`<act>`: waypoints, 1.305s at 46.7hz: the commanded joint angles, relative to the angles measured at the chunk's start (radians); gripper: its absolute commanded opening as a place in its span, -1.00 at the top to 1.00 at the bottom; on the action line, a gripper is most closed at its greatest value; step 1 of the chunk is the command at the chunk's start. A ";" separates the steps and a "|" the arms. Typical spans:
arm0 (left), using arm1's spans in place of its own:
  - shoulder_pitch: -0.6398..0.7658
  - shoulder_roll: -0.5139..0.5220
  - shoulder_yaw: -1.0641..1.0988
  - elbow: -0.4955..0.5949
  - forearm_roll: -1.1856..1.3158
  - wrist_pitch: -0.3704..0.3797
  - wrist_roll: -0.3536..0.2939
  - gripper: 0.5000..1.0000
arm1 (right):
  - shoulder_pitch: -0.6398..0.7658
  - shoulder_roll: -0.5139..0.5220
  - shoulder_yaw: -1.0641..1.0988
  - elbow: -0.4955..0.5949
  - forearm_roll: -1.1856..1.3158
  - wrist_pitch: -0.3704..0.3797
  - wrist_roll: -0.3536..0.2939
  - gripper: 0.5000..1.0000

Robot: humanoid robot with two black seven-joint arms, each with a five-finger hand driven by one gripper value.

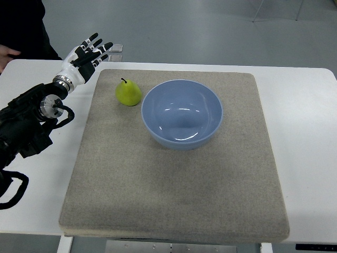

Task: Place pear in bowl with left hand
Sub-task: 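Raise the left hand and swing it toward the green pear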

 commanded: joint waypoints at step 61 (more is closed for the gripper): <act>-0.227 0.187 0.425 -0.012 0.338 -0.094 -0.014 -0.96 | -0.001 0.000 0.000 0.000 0.000 0.000 0.000 -0.70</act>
